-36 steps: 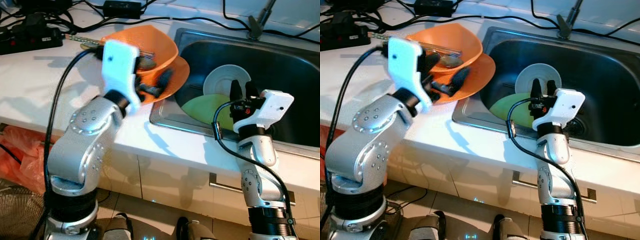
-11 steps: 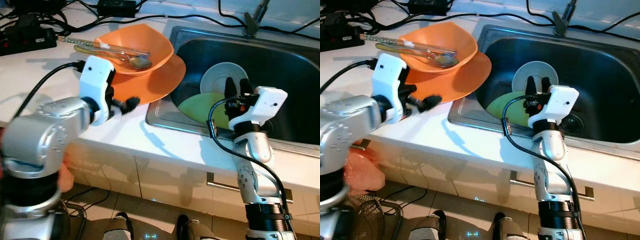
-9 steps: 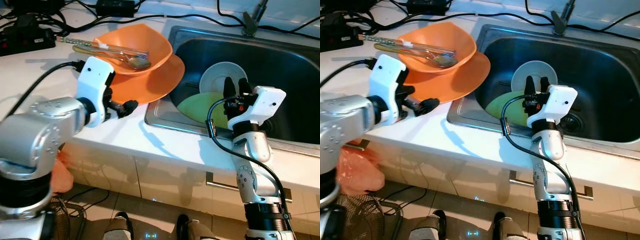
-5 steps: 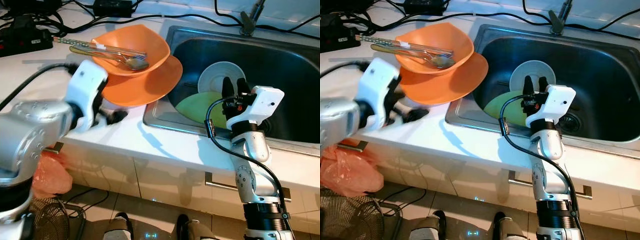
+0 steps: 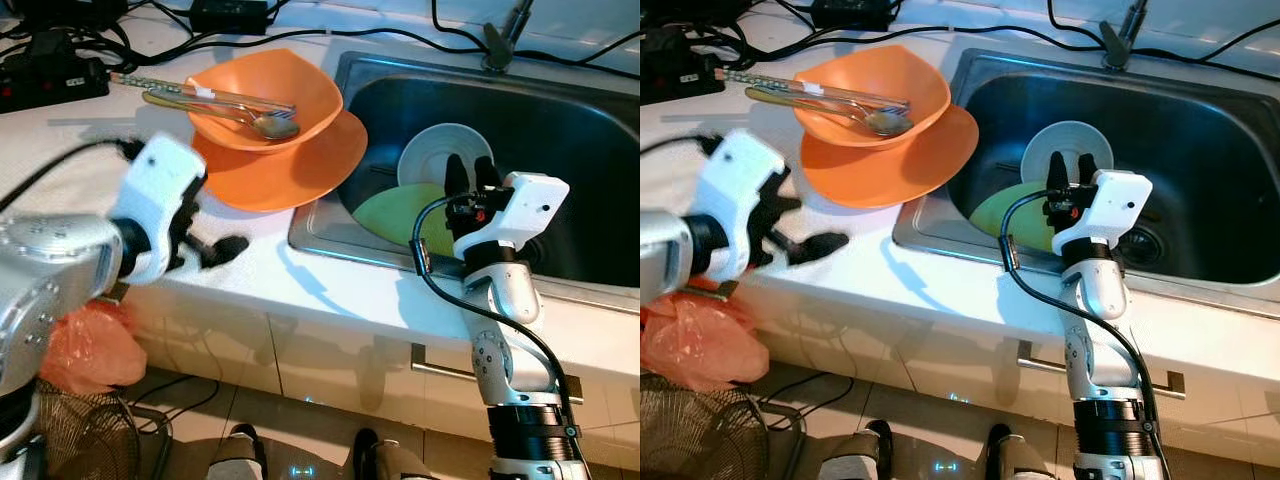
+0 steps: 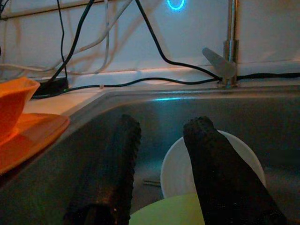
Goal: Kitchen organization
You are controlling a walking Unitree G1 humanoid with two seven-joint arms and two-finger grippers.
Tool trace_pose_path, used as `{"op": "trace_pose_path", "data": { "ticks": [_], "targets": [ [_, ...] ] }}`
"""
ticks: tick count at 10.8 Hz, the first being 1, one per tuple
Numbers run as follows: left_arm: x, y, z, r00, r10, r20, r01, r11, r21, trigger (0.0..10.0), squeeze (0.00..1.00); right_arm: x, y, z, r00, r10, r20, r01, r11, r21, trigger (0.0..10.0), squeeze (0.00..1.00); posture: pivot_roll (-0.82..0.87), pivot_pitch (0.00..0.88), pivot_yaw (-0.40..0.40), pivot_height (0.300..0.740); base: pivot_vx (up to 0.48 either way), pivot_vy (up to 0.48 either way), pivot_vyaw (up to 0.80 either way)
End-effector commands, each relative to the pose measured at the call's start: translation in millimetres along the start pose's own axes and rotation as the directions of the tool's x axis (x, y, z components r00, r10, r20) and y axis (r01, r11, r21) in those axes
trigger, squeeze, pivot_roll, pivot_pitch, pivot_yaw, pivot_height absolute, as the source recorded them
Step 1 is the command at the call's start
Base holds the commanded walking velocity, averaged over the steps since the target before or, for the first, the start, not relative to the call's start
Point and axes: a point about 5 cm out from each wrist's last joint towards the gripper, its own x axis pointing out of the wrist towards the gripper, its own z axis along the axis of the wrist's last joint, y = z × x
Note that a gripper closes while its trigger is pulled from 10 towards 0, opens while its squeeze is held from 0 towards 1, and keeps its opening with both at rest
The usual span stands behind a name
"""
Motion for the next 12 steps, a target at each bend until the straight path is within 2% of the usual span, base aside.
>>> {"op": "trace_pose_path", "data": {
  "ticks": [1,2,5,7,10,12],
  "targets": [
    [-5.1,-11.4,8,0.996,-0.079,0.038,0.077,0.996,0.047,10.0,0.0,-7.9,-5.0,-20,0.995,-0.022,-0.094,0.023,1.0,0.002,10.0,0.0,0.24,0.24,0.01,0.74,0.0,0.0,0.0],
    [-5.2,-15.3,10,0.994,-0.096,0.049,0.093,0.994,0.056,10.0,0.0,-8.4,-6.0,-20,0.995,-0.024,-0.094,0.025,1.0,0.002,10.0,0.0,0.23,0.242,0.01,0.74,0.0,0.0,0.0],
    [12.9,-10.7,5,0.997,-0.063,0.041,0.062,0.998,0.023,10.0,0.0,-9.1,-8.7,-19,0.995,-0.036,-0.092,0.036,0.999,-0.006,10.0,0.0,0.21,0.241,0.011,0.74,0.0,0.0,0.0],
    [29.4,-0.3,-5,1.0,0.008,0.026,-0.008,1.0,-0.01,10.0,0.0,-9.5,-9.8,-19,0.995,-0.041,-0.094,0.04,0.999,-0.01,10.0,0.0,0.2,0.238,0.009,0.74,0.0,0.0,0.0],
    [44.0,1.7,2,0.996,0.035,0.085,-0.032,0.999,-0.039,10.0,0.0,-9.5,-9.8,-19,0.995,-0.046,-0.089,0.045,0.999,-0.01,10.0,0.0,0.19,0.237,0.009,0.74,0.0,0.0,0.0],
    [51.2,3.7,-1,0.995,0.039,0.091,-0.036,0.998,-0.044,10.0,0.0,-10.4,-9.3,-18,0.995,-0.047,-0.088,0.046,0.999,-0.008,10.0,0.0,0.18,0.236,0.01,0.74,0.0,0.0,0.0]
  ]
}}
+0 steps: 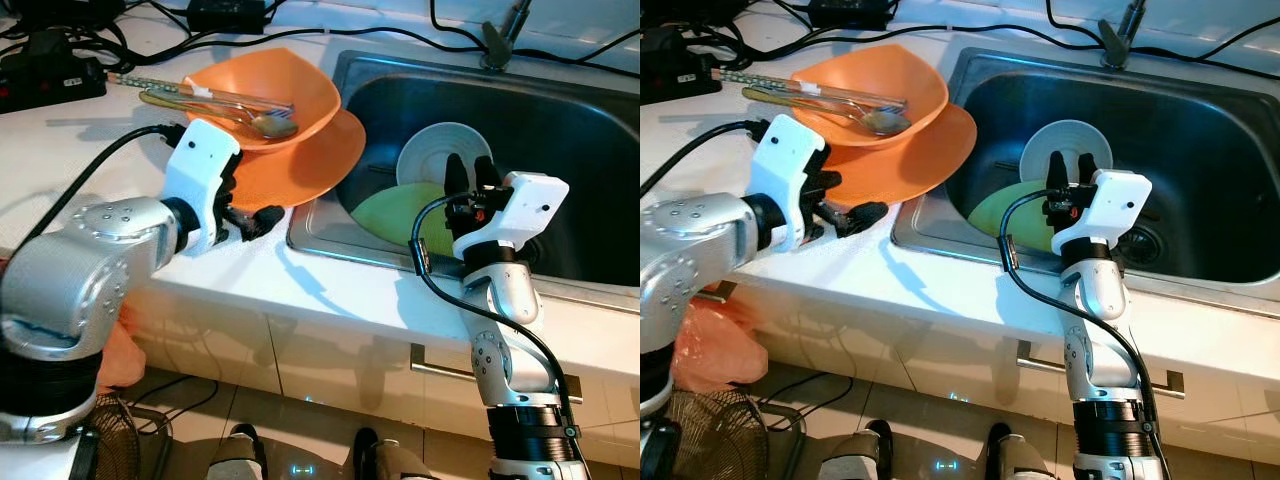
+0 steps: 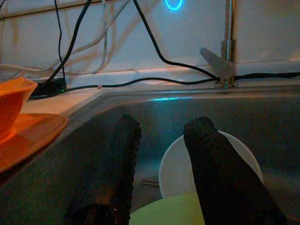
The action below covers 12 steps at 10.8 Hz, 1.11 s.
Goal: Kitchen organization
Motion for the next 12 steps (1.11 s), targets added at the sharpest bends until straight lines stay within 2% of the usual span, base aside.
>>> {"op": "trace_pose_path", "data": {
  "ticks": [1,4,6,10,12],
  "targets": [
    [3.7,0.1,-1,1.0,0.008,-0.009,-0.008,1.0,0.004,10.0,0.0,-10.3,-10.3,-19,0.995,-0.041,-0.092,0.04,0.999,-0.007,10.0,0.0,0.17,0.238,0.011,0.74,0.0,0.0,0.0],
    [14.2,11.9,-4,0.998,0.06,-0.002,-0.06,0.998,-0.014,10.0,0.0,-9.8,-10.3,-19,0.995,-0.04,-0.092,0.04,0.999,-0.009,10.0,0.0,0.16,0.235,0.01,0.74,0.0,0.0,0.0],
    [7.6,11.6,8,0.999,0.023,0.042,-0.023,1.0,-0.003,10.0,0.0,-9.4,-12.1,-17,0.995,-0.043,-0.086,0.042,0.999,-0.012,10.0,0.0,0.16,0.233,0.008,0.74,0.0,0.0,0.0],
    [-11.5,0.5,35,0.985,-0.089,0.146,0.087,0.996,0.017,10.0,0.0,-8.1,-12.1,-16,0.996,-0.035,-0.086,0.034,0.999,-0.015,10.0,0.0,0.17,0.225,0.001,0.74,0.0,0.0,0.0],
    [-10.0,8.4,34,0.991,-0.016,0.133,0.012,0.999,0.036,10.0,0.0,-7.8,-11.0,-17,0.996,-0.031,-0.087,0.031,0.999,-0.012,10.0,0.0,0.17,0.222,-0.002,0.74,0.0,0.0,0.0]
  ]
}}
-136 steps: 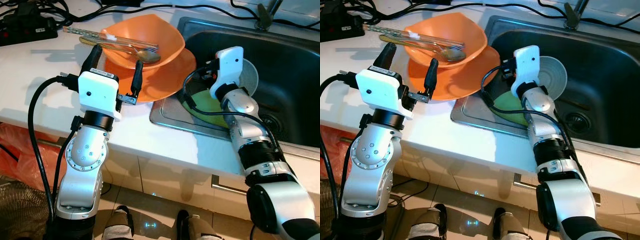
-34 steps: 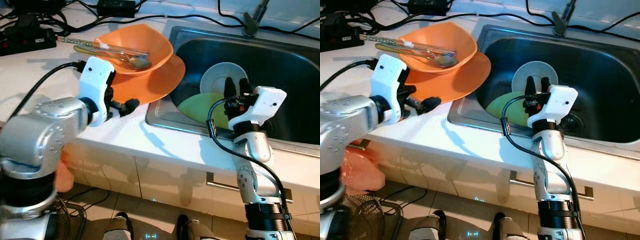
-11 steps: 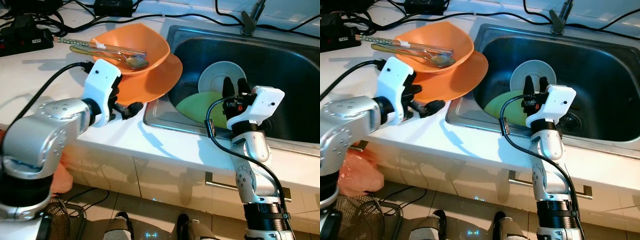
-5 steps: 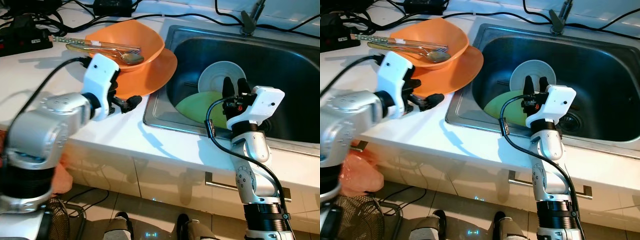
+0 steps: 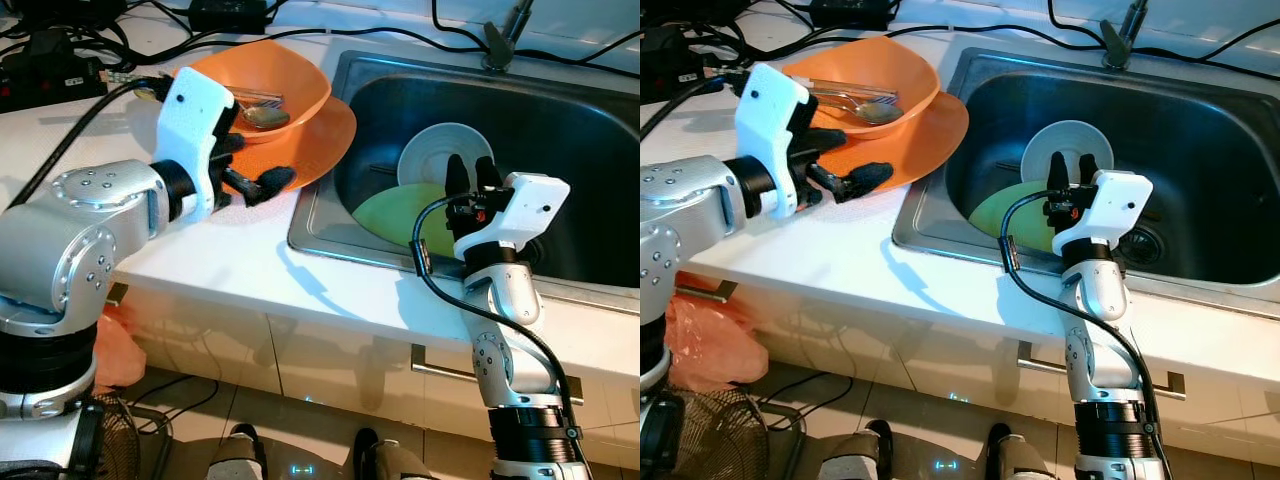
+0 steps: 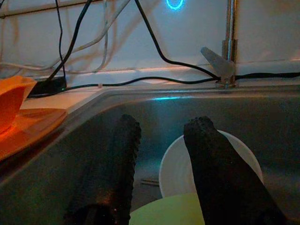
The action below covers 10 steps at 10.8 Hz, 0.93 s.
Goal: Kitchen organization
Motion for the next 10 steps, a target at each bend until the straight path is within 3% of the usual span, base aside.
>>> {"op": "trace_pose_path", "data": {
  "ticks": [1,5,10],
  "targets": [
    [1.1,0.9,-1,1.0,0.012,-0.011,-0.012,1.0,0.011,10.0,0.0,-7.3,-10.2,-16,0.996,-0.032,-0.082,0.031,0.999,-0.008,10.0,0.0,0.17,0.224,-0.004,0.74,0.0,0.0,0.0],
    [8.8,5.5,-18,0.996,0.05,-0.076,-0.051,0.999,-0.013,10.0,0.0,-8.4,-12.1,-17,0.995,-0.038,-0.088,0.037,0.999,-0.015,10.0,0.0,0.16,0.233,-0.007,0.74,0.0,0.0,0.0],
    [32.4,13.2,-25,0.99,0.143,-0.009,-0.143,0.979,-0.144,10.0,0.0,-9.7,-11.8,-17,0.995,-0.04,-0.093,0.038,0.999,-0.014,10.0,0.0,0.15,0.237,-0.01,0.74,0.0,0.0,0.0]
  ]
}}
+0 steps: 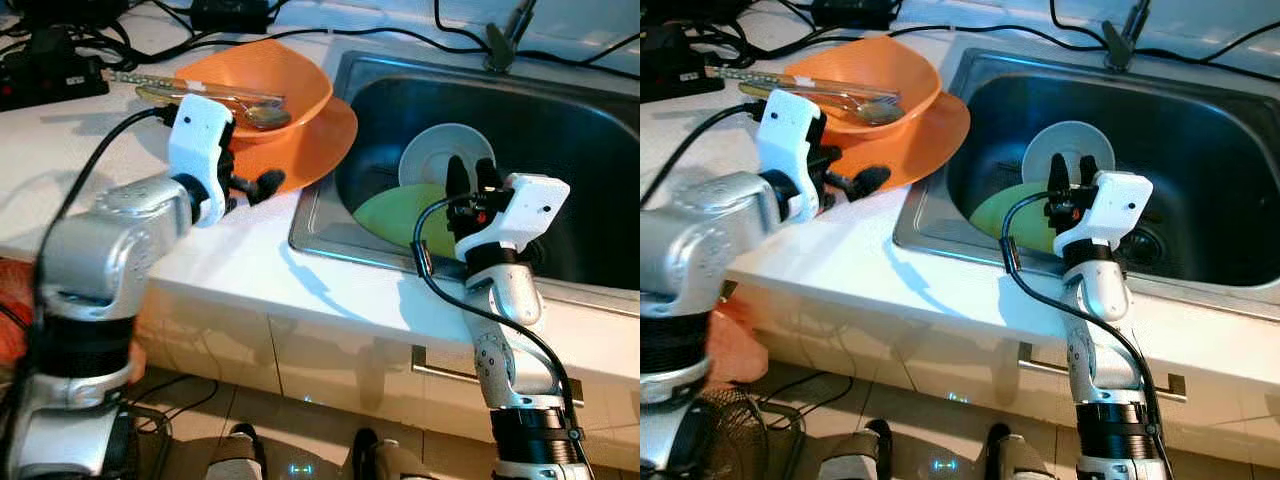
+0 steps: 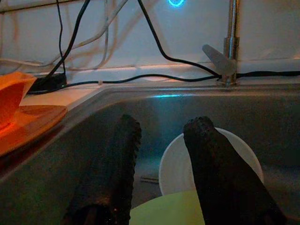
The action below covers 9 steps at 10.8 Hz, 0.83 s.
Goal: Kitchen organization
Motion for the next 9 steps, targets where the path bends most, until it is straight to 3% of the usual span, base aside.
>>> {"op": "trace_pose_path", "data": {
  "ticks": [1,3,4,6,8,9],
  "targets": [
    [1.1,4.5,8,0.999,0.029,0.037,-0.029,1.0,-0.004,10.0,0.0,-8.5,-10.3,-17,0.996,-0.038,-0.085,0.037,0.999,-0.008,10.0,0.0,0.14,0.237,-0.01,0.74,0.0,0.0,0.0],
    [7.6,6.5,13,0.998,0.036,0.053,-0.035,0.999,-0.006,10.0,0.0,-8.8,-10.2,-17,0.996,-0.039,-0.085,0.039,0.999,-0.008,10.0,0.0,0.14,0.238,-0.008,0.74,0.0,0.0,0.0],
    [8.8,5.6,17,1.0,0.002,0.03,-0.003,0.999,0.039,10.0,0.0,-8.8,-10.3,-17,0.996,-0.039,-0.084,0.038,0.999,-0.009,10.0,0.0,0.14,0.238,-0.004,0.74,0.0,0.0,0.0],
    [4.0,13.3,17,0.997,-0.022,-0.08,0.029,0.995,0.097,10.0,0.0,-8.9,-10.7,-16,0.996,-0.041,-0.083,0.04,0.999,-0.011,10.0,0.0,0.15,0.242,0.007,0.74,0.0,0.0,0.0],
    [0.3,24.7,12,0.992,0.024,-0.12,-0.017,0.998,0.059,10.0,0.0,-9.2,-9.0,-18,0.995,-0.038,-0.087,0.038,0.999,-0.007,10.0,0.0,0.16,0.248,0.014,0.74,0.0,0.0,0.0],
    [-1.2,22.8,7,0.99,0.01,-0.138,-0.004,0.999,0.048,10.0,0.0,-9.2,-8.6,-18,0.995,-0.036,-0.089,0.036,0.999,-0.005,10.0,0.0,0.16,0.249,0.014,0.74,0.0,0.0,0.0]
  ]
}}
